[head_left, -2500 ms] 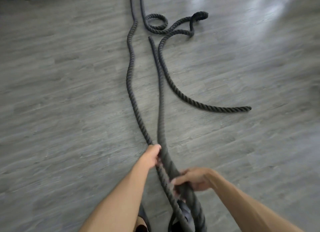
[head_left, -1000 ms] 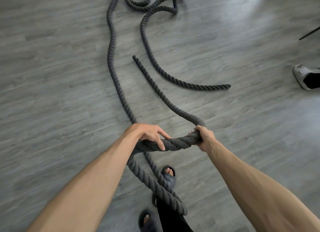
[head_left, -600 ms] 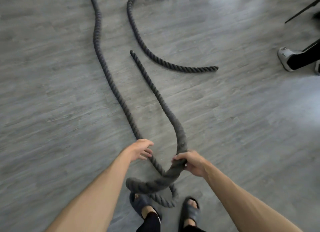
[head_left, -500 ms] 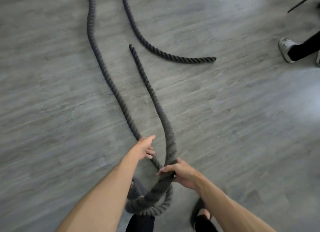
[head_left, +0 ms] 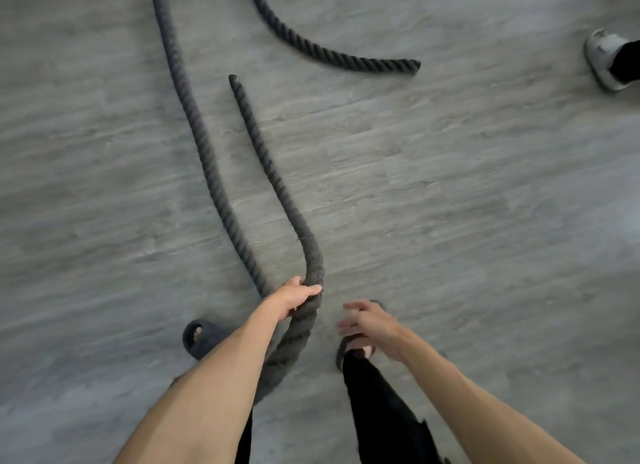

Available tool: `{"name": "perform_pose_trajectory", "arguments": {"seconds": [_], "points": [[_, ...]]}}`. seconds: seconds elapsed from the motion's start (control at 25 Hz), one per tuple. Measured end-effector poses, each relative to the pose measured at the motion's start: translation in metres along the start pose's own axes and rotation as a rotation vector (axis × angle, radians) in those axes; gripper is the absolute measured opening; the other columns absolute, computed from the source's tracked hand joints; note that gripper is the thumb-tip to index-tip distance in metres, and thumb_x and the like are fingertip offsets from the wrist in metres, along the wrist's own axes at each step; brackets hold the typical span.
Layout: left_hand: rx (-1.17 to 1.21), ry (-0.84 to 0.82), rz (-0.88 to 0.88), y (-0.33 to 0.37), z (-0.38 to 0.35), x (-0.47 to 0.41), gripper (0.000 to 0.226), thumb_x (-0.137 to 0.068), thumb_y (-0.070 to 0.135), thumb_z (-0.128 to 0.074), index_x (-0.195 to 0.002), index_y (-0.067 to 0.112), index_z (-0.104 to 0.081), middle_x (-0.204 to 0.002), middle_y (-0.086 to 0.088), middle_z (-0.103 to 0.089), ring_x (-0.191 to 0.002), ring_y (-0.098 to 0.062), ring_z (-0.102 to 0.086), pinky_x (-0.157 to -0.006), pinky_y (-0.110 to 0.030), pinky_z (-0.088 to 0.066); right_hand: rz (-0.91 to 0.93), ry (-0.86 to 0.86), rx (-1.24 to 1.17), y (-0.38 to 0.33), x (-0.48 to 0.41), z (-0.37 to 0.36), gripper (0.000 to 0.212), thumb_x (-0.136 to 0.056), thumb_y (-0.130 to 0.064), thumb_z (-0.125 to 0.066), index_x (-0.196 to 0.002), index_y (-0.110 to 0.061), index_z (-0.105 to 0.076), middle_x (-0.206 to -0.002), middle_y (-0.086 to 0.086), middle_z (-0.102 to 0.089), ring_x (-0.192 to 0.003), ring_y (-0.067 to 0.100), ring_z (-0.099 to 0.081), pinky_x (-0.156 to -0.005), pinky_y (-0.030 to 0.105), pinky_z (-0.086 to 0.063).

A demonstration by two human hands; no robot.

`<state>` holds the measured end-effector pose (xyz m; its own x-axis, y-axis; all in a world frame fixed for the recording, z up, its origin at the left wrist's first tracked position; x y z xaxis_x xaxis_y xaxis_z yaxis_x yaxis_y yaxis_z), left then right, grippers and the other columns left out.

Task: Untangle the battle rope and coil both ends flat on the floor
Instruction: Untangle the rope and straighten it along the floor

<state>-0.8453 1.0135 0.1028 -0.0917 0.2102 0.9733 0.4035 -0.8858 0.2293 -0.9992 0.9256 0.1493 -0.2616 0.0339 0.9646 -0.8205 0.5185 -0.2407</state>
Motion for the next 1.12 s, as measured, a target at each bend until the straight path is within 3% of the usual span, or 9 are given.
{"name": "perform_pose_trajectory", "arguments": {"seconds": [0.08,0.2,0.44,0.56,0.68,0.76,0.84,1.0,1.12], "points": [[-0.110,-0.008,-0.035,-0.005,-0.045,0.009,0.044,-0.091,0.028,-0.068,-0.127,0.008,-0.052,-0.119,-0.008,-0.064,-0.105,-0.026,-0.065,-0.097,-0.044,-0.052,-0.017,0.180,0.032,0.012,0.004,0.088,0.040,-0.098,-0.010,-0.054,-0.137,-0.009,-0.048,-0.110,0.016,-0.072,-0.095,0.026,-0.068,-0.074,0.040,-0.059],[-0.074,-0.069,-0.035,-0.019,-0.103,0.031,0.045,-0.093,0.016,-0.065,-0.135,0.009,-0.049,-0.122,-0.008,-0.060,-0.108,-0.023,-0.061,-0.100,-0.039,-0.050,-0.042,0.240,0.111,0.015,0.002,0.155,0.037,-0.101,-0.017,-0.051,-0.137,-0.008,-0.050,-0.108,0.018,-0.071,-0.100,0.031,-0.069,-0.085,0.054,-0.059],[0.072,-0.098,0.024,-0.079,-0.198,0.046,0.062,-0.094,0.012,-0.064,-0.149,0.012,-0.036,-0.147,-0.008,-0.044,-0.132,-0.023,-0.046,-0.106,-0.029,-0.041,-0.108,0.155,0.360,0.030,-0.026,0.142,0.052,-0.101,-0.018,-0.055,-0.147,-0.003,-0.037,-0.115,0.021,-0.062,-0.102,0.035,-0.065,-0.071,0.051,-0.062],[0.098,-0.022,-0.014,-0.098,-0.251,0.047,0.072,-0.093,0.022,-0.066,-0.153,0.018,-0.027,-0.149,-0.007,-0.042,-0.136,-0.024,-0.042,-0.107,-0.028,-0.037,-0.138,0.094,0.520,0.051,-0.030,0.138,0.034,-0.099,-0.019,-0.059,-0.125,0.001,-0.048,-0.122,0.021,-0.053,-0.103,0.039,-0.060,-0.074,0.055,-0.061],[0.281,0.057,-0.083,-0.108,-0.306,0.034,0.051,-0.087,0.016,-0.069,-0.131,0.023,-0.045,-0.131,-0.010,-0.057,-0.120,-0.024,-0.055,-0.101,-0.033,-0.045,-0.123,0.113,0.705,0.068,-0.038,0.164,0.029,-0.098,-0.020,-0.060,-0.116,0.001,-0.051,-0.119,0.022,-0.054,-0.095,0.038,-0.061,-0.072,0.053,-0.061],[0.399,0.040,-0.115,-0.099,-0.343,0.024,0.049,-0.091,0.008,-0.063,-0.135,0.020,-0.046,-0.130,-0.009,-0.059,-0.110,-0.019,-0.057,-0.087,-0.027,-0.049,-0.135,0.133,0.765,0.082,-0.050,0.191,0.040,-0.095,-0.023,-0.068,-0.122,-0.001,-0.049,-0.118,0.020,-0.058,-0.092,0.036,-0.064,-0.066,0.051,-0.062],[0.464,0.007,-0.139,-0.081,-0.378,0.005,0.050,-0.095,0.010,-0.059,-0.140,0.024,-0.045,-0.128,-0.005,-0.062,-0.109,-0.019,-0.059,-0.086,-0.028,-0.049,-0.135,0.182,0.882,0.089,-0.066,0.223,0.062,-0.088,-0.027,-0.076,-0.134,-0.006,-0.040,-0.126,0.019,-0.056,-0.103,0.038,-0.064,-0.062,0.047,-0.061],[0.505,-0.037,-0.144,-0.035,-0.434,-0.081,0.046,-0.097,0.013,-0.054,-0.139,0.031,-0.050,-0.118,0.000,-0.065,-0.108,-0.020,-0.061,-0.088,-0.031,-0.048,-0.091,0.329,1.108,0.073,-0.128,0.306,0.085,-0.092,-0.022,-0.070,-0.153,-0.004,-0.013,-0.140,0.023,-0.047,-0.121,0.040,-0.055,-0.089,0.051,-0.057],[0.472,-0.033,-0.158,0.017,-0.459,-0.165,0.045,-0.098,0.012,-0.053,-0.139,0.030,-0.050,-0.122,-0.001,-0.063,-0.105,-0.017,-0.059,-0.080,-0.027,-0.047,-0.059,0.419,1.171,0.048,-0.189,0.376,0.094,-0.096,-0.019,-0.062,-0.158,-0.004,0.006,-0.144,0.024,-0.045,-0.127,0.040,-0.052,-0.092,0.043,-0.054]]}}
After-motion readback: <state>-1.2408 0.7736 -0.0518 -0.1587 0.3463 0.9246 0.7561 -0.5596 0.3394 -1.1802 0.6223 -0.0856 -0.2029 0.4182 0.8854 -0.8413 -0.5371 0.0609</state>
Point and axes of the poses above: each hand's wrist, its own x-axis away from the middle knuckle, its own z-axis out of the back of the hand, y = z × x, the point moved 9 cm from there along -x, towards the middle knuckle
